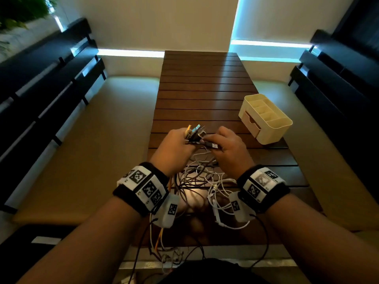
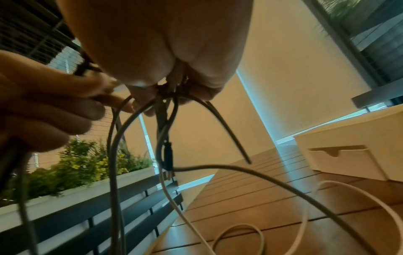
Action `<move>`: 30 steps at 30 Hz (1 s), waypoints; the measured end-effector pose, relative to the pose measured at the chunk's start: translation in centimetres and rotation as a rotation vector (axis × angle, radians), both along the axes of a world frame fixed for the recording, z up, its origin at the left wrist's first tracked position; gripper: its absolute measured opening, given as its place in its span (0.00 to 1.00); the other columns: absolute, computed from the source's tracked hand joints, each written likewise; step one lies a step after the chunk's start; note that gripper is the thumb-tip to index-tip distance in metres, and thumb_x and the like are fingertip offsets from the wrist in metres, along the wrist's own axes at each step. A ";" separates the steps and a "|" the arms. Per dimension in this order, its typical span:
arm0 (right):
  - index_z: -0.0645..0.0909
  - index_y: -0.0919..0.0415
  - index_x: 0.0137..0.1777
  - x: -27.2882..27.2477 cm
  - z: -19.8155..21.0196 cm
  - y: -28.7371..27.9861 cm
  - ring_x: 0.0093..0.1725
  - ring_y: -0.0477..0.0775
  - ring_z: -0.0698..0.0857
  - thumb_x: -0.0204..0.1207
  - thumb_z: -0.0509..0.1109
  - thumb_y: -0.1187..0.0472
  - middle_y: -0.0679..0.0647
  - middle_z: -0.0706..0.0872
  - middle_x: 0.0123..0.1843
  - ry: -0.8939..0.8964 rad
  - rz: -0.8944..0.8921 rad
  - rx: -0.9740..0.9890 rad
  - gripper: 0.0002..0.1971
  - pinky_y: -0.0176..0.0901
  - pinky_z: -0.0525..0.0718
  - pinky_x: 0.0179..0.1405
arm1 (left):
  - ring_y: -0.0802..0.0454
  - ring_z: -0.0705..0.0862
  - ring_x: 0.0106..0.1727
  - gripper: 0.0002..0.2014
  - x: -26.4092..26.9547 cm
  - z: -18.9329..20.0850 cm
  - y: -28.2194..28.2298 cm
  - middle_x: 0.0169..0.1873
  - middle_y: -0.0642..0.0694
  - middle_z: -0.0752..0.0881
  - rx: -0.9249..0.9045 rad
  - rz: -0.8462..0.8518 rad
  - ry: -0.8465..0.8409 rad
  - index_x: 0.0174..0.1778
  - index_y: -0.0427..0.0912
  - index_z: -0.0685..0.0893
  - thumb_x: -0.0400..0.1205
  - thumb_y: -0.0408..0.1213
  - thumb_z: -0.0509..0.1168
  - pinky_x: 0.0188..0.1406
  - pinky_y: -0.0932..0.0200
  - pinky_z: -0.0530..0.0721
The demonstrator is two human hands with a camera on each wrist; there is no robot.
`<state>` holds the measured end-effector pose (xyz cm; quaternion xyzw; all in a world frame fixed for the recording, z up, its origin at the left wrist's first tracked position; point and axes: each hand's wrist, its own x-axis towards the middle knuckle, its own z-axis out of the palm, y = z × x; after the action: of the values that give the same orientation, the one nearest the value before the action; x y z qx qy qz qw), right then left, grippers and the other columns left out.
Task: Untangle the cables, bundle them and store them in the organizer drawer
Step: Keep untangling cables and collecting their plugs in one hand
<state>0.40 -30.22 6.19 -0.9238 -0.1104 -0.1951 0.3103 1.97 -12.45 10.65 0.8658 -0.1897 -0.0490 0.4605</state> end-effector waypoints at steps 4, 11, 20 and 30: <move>0.87 0.61 0.54 -0.1 0.7 0.3 0.42 0.41 0.67 0.82 0.66 0.67 0.44 0.73 0.45 0.026 -0.001 0.021 0.08 0.27 0.63 0.40 | 0.63 0.79 0.32 0.09 0.5 -0.4 -0.1 0.33 0.55 0.84 0.053 -0.009 0.019 0.37 0.54 0.83 0.82 0.40 0.71 0.29 0.70 0.69; 0.85 0.57 0.54 -0.1 -2.0 -1.9 0.54 0.50 0.79 0.82 0.69 0.51 0.49 0.77 0.54 0.456 -0.111 -0.076 0.10 0.44 0.80 0.54 | 0.58 0.75 0.29 0.07 0.9 0.0 1.1 0.30 0.51 0.82 -0.041 0.157 -0.020 0.38 0.47 0.85 0.83 0.37 0.69 0.31 0.60 0.71; 0.83 0.50 0.65 -1.9 2.8 -0.6 0.50 0.42 0.83 0.79 0.73 0.59 0.42 0.83 0.53 0.302 0.079 0.147 0.14 0.33 0.82 0.49 | 0.55 0.74 0.27 0.07 0.1 -0.2 1.2 0.25 0.54 0.81 -0.062 -0.038 0.116 0.37 0.44 0.88 0.81 0.37 0.72 0.33 0.54 0.73; 0.84 0.56 0.52 -6.5 4.9 0.0 0.36 0.49 0.90 0.84 0.67 0.58 0.52 0.92 0.43 1.207 0.392 0.155 0.05 0.42 0.88 0.41 | 0.53 0.61 0.20 0.06 -0.1 -0.5 2.7 0.20 0.51 0.66 -0.504 0.060 0.392 0.53 0.32 0.82 0.85 0.31 0.67 0.21 0.61 0.63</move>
<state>-6.09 -30.23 11.13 -0.8087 -0.0685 0.4126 0.4136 1.83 -9.72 10.11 0.7039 -0.0778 -0.1526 0.6894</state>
